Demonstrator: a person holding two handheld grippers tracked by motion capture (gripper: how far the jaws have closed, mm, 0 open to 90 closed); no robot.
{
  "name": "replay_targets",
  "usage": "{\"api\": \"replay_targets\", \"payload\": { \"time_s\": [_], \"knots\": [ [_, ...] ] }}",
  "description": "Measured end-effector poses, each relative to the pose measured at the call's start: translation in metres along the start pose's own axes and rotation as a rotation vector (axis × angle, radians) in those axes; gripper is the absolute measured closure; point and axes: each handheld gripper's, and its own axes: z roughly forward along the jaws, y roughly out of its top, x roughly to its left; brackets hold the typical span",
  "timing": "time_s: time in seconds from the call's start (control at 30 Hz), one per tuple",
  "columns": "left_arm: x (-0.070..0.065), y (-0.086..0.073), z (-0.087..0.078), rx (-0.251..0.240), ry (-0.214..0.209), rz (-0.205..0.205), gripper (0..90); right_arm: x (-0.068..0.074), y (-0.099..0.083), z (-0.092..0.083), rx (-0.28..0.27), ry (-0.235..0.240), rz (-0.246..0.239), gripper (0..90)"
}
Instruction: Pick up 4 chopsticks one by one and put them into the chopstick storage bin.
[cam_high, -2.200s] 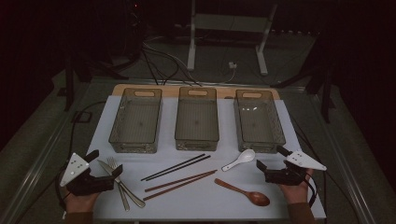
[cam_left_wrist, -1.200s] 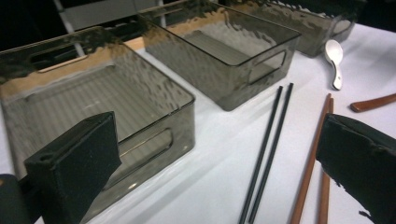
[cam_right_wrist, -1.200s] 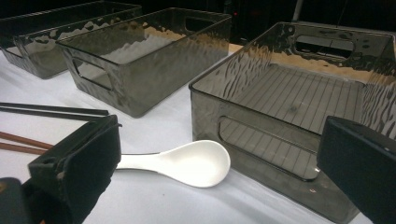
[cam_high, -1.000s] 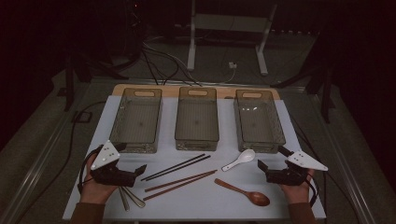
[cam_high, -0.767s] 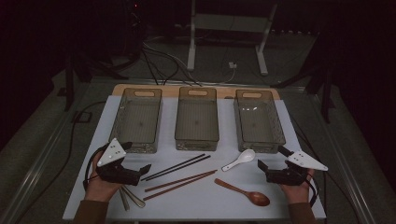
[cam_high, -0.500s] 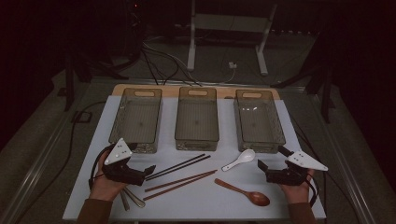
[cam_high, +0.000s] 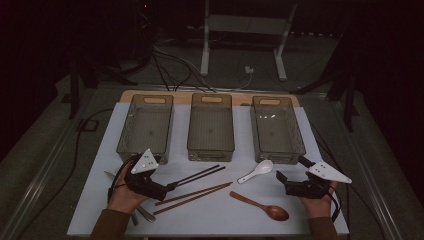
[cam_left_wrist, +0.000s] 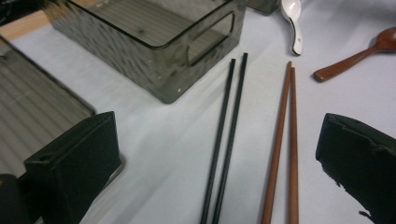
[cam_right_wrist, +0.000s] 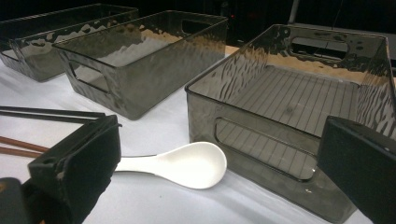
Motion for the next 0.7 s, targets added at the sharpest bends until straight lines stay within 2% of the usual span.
{"api": "replay_targets", "payload": {
  "time_s": [0.7],
  "knots": [
    [-0.008, 0.005, 0.024, 0.056, -0.047, 0.029, 0.7, 0.000, 0.000, 0.000, -0.002, -0.004, 0.002, 0.1]
  ]
}}
